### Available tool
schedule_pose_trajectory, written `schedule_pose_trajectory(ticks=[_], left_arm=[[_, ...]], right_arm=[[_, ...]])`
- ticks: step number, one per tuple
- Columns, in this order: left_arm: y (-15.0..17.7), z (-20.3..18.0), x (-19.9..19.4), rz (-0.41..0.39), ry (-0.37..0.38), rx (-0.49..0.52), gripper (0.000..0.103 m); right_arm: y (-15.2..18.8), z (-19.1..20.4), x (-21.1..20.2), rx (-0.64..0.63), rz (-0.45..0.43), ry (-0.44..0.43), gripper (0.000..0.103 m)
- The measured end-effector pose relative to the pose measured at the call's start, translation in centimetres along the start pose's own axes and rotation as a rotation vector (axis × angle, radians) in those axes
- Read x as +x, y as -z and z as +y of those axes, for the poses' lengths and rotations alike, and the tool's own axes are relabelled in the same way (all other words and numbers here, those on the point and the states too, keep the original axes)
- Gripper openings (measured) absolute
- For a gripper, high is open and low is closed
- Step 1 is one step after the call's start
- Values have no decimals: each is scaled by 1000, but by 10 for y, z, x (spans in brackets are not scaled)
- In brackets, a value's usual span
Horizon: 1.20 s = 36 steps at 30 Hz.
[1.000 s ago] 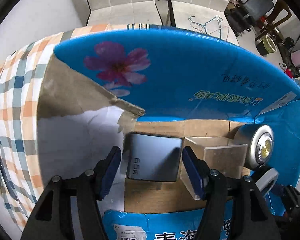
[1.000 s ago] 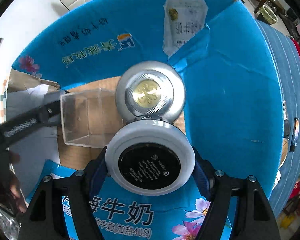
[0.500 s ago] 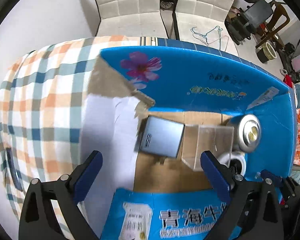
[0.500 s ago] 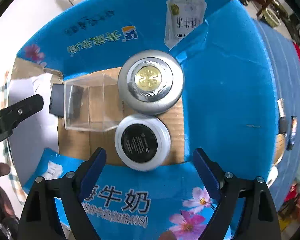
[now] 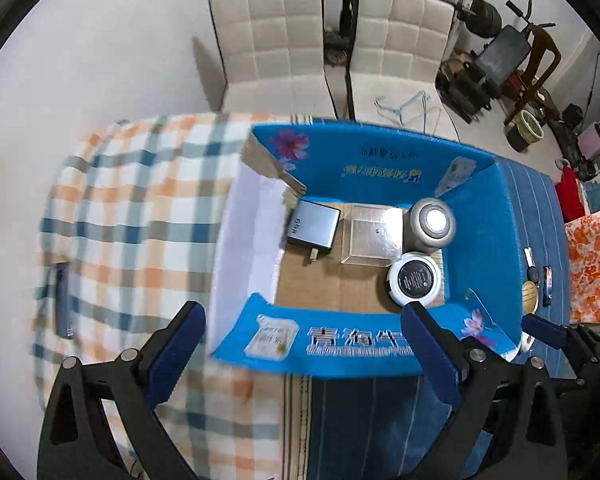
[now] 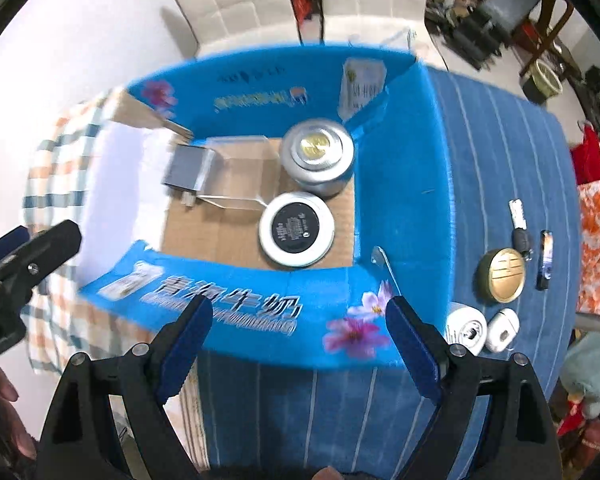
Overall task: Organize rigid objects
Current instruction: 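Lower the charger and white compact into the blue box and open both tools, then grasp the gold tin lid with the left tool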
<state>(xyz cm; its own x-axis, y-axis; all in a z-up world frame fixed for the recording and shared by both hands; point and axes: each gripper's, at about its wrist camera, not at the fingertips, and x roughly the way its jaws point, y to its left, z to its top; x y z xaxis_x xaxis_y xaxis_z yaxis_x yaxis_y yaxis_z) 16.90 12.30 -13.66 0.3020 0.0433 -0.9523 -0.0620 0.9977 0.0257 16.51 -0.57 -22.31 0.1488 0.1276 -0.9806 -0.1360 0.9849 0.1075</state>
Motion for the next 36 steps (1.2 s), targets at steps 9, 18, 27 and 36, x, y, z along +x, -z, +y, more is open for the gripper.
schedule_pose_trajectory(ticks=[9, 18, 27, 36], left_arm=[[31, -8, -82, -133, 11, -16, 100], [46, -24, -126, -202, 9, -1, 100], [35, -67, -122, -207, 48, 34, 100], [11, -200, -48, -96, 180, 164, 100]], right_arm=[[48, -7, -106, -43, -128, -51, 90], [72, -14, -174, -74, -208, -86, 90], [69, -61, -178, 24, -222, -123, 90], [62, -228, -146, 320, -186, 35, 90]])
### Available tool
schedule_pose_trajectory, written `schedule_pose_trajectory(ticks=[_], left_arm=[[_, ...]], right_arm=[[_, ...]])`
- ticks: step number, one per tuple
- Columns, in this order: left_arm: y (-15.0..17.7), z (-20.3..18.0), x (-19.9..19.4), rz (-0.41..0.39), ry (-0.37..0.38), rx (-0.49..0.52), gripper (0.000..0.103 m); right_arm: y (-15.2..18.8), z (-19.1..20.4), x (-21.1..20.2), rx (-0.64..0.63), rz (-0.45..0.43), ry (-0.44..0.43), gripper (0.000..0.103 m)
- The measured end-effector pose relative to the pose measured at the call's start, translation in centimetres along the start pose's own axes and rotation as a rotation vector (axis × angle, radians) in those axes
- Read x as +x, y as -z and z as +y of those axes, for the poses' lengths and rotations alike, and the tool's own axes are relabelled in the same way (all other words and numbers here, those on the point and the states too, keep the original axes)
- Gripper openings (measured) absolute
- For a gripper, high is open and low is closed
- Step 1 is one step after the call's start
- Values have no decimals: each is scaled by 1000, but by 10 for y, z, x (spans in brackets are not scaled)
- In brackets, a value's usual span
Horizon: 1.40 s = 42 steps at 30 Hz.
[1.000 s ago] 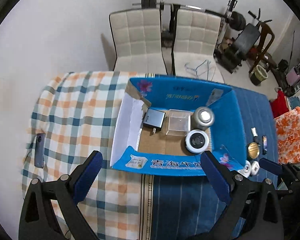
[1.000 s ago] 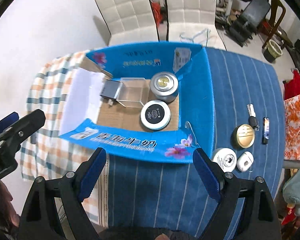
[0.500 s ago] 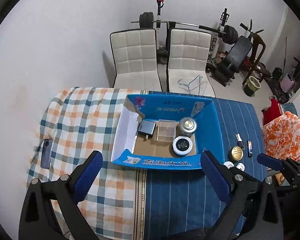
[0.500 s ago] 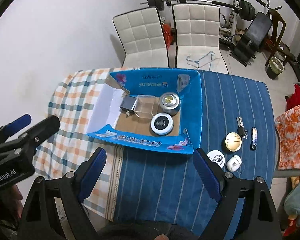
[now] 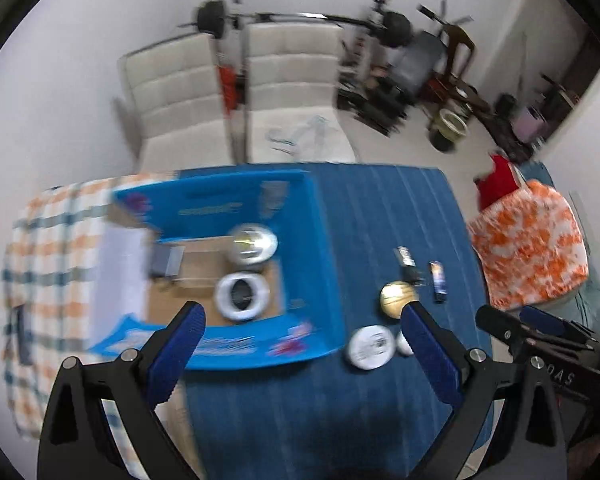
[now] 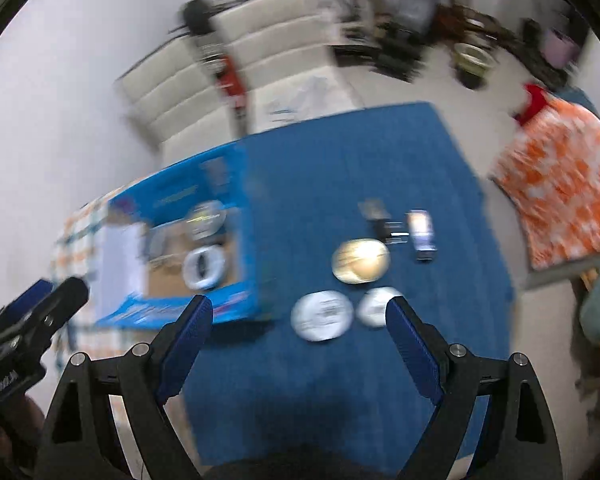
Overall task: Organize rigid objects
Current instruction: 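Grasp the gold tin lid with the left tool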
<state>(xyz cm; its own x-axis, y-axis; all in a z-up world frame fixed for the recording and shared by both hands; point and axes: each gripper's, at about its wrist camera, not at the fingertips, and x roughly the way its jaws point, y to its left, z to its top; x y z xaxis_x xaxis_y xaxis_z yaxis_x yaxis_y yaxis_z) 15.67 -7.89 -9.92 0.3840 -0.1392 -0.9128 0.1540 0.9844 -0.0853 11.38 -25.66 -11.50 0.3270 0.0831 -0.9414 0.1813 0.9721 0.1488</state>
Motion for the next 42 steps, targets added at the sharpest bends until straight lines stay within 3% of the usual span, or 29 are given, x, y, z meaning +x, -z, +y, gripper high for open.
schedule_pose_trajectory(ticks=[4, 7, 12, 14, 17, 20, 21, 22, 25, 30, 37, 42], left_arm=[[-15, -65, 67, 90, 45, 88, 100], [-19, -98, 111, 156, 63, 137, 100], [-12, -140, 187, 314, 52, 216, 98], [-7, -149, 214, 372, 29, 261, 98], [3, -153, 249, 447, 11, 294, 98], [13, -157, 277, 511, -1, 312, 82], [16, -158, 284, 533, 15, 312, 68], [18, -159, 288, 545, 26, 311, 63], [22, -165, 284, 495, -1, 341, 62], [19, -158, 261, 439, 2, 295, 62], [26, -131, 169, 269, 10, 228, 62], [51, -82, 120, 198, -45, 114, 62]], right_arm=[[-24, -67, 42, 86, 40, 66, 90], [-37, -112, 82, 152, 99, 80, 84], [-38, -147, 134, 176, 186, 89, 82], [-32, -155, 151, 168, 210, 128, 76], [-20, -172, 176, 222, 255, 117, 76], [-10, -185, 195, 259, 277, 120, 76], [-8, -188, 199, 268, 285, 119, 76], [-7, -190, 202, 275, 291, 114, 76], [-5, -194, 207, 278, 291, 118, 76], [-4, -192, 201, 270, 284, 97, 76], [17, -164, 176, 165, 279, 37, 76], [43, -130, 163, 34, 274, 1, 76]])
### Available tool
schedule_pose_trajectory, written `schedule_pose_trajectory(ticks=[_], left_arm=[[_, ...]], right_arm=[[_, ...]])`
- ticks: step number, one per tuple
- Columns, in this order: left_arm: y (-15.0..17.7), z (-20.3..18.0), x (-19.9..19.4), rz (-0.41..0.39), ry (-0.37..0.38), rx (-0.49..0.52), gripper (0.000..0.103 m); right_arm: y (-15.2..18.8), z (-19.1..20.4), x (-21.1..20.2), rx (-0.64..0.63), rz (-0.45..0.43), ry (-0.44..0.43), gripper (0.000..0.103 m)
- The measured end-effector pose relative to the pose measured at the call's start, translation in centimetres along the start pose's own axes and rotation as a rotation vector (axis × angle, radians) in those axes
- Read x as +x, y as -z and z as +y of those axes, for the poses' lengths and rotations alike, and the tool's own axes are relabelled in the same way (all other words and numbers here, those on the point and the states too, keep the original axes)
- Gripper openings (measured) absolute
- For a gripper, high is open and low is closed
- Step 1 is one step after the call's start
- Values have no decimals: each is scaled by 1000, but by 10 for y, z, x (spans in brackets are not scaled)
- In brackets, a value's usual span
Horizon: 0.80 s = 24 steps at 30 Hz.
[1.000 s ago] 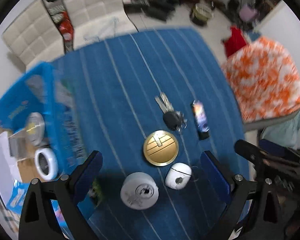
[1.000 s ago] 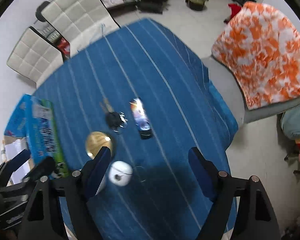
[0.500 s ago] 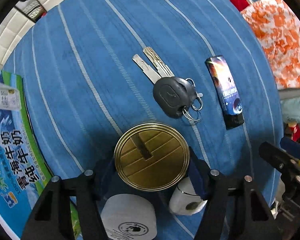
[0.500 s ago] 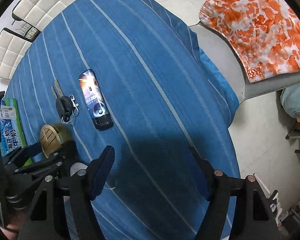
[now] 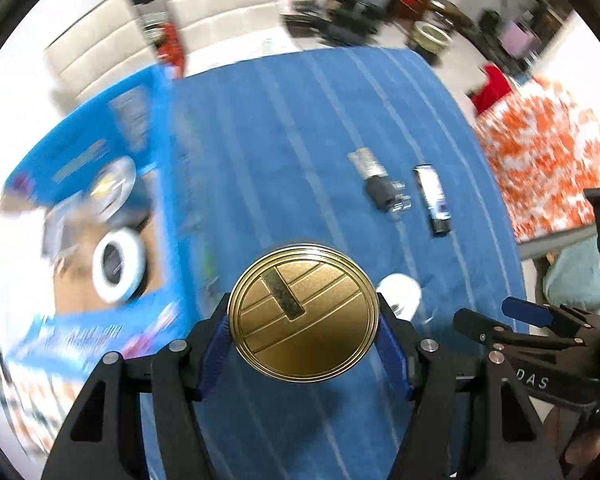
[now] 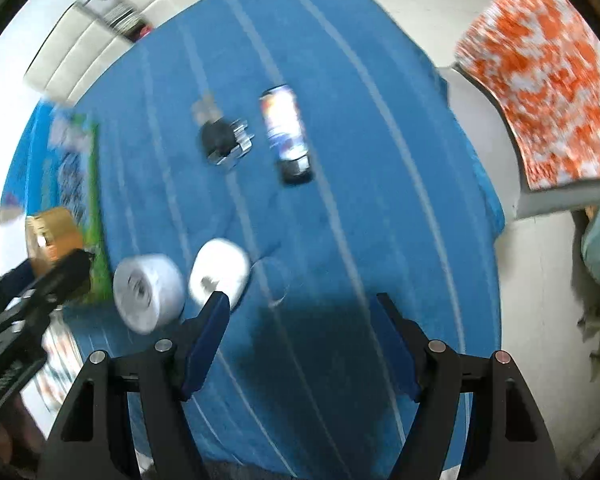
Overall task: Organize rigid objects
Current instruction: 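Grasp the white cream-jar lid with the right tool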
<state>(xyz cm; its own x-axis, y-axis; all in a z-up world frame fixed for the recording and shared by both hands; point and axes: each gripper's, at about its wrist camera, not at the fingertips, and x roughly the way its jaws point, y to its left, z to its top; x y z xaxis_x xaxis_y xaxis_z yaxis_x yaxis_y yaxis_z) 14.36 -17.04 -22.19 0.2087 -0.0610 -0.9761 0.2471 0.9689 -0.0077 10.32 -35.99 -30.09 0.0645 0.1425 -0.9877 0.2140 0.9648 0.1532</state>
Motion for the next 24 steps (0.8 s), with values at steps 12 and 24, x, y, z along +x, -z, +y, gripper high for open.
schedule_pose_trajectory(ticks=[12, 24], left_arm=[[76, 50, -37, -102, -36, -227, 62], [120, 118, 4, 5, -57, -415, 62]], right_arm=[[30, 97, 22, -291, 24, 32, 76], [17, 177, 85, -454, 21, 101, 80]])
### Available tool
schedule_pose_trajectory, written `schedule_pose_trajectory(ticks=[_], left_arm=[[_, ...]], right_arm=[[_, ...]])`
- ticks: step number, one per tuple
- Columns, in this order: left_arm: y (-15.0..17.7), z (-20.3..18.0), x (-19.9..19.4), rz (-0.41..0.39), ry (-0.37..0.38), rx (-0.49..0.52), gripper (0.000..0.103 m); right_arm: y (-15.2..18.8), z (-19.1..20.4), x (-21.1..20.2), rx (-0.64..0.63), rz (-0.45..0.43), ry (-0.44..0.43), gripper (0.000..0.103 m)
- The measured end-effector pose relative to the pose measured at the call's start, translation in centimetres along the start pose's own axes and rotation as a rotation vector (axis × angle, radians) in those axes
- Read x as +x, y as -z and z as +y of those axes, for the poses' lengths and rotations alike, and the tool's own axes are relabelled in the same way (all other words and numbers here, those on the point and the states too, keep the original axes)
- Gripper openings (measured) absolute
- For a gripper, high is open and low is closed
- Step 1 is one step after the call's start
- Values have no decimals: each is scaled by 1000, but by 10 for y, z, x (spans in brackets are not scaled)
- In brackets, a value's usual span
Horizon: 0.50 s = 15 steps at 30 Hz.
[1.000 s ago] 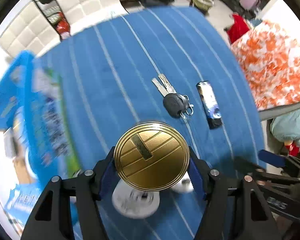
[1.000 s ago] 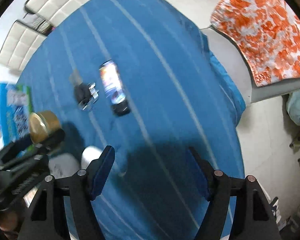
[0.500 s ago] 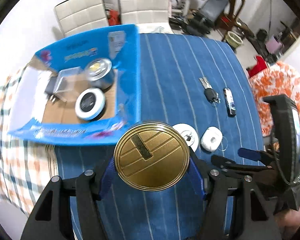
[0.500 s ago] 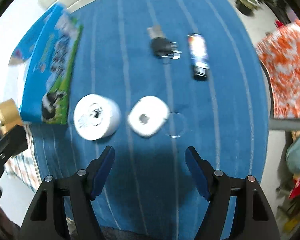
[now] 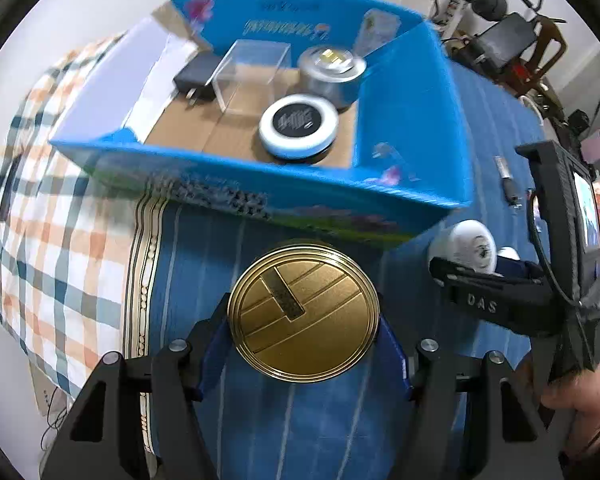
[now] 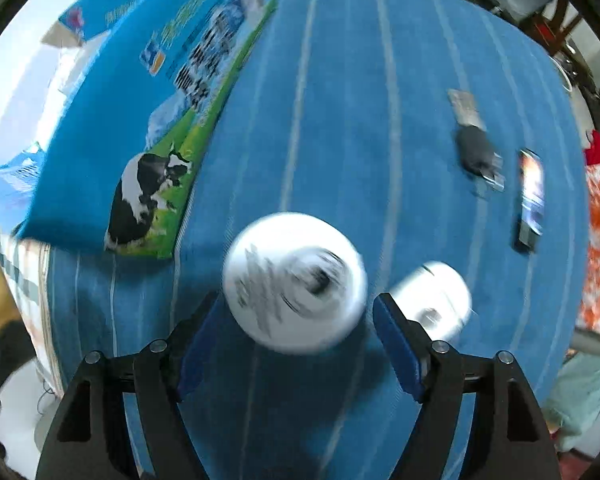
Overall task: Organize rigid objects
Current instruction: 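Grasp the white cream-jar lid with the right tool, then carry the gold lid and white lid into the blue box and release both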
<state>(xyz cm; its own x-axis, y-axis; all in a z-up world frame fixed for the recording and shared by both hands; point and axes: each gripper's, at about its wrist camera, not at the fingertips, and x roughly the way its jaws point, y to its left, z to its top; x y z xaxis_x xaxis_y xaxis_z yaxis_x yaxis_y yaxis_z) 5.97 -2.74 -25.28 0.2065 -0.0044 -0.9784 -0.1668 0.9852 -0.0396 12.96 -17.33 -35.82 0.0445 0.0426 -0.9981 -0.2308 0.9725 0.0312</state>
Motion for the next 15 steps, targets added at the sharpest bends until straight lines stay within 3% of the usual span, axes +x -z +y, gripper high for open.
schedule_pose_trajectory(ticks=[3, 7, 15], left_arm=[[-6, 3, 10, 10, 15, 1, 62], [-24, -5, 23, 23, 25, 35, 62], [-50, -29, 32, 30, 75, 112, 62]], right_arm=[[-9, 5, 14, 31, 10, 18, 81], [-20, 3, 19, 71, 9, 35, 72], [-32, -26, 16, 126, 14, 67, 72]])
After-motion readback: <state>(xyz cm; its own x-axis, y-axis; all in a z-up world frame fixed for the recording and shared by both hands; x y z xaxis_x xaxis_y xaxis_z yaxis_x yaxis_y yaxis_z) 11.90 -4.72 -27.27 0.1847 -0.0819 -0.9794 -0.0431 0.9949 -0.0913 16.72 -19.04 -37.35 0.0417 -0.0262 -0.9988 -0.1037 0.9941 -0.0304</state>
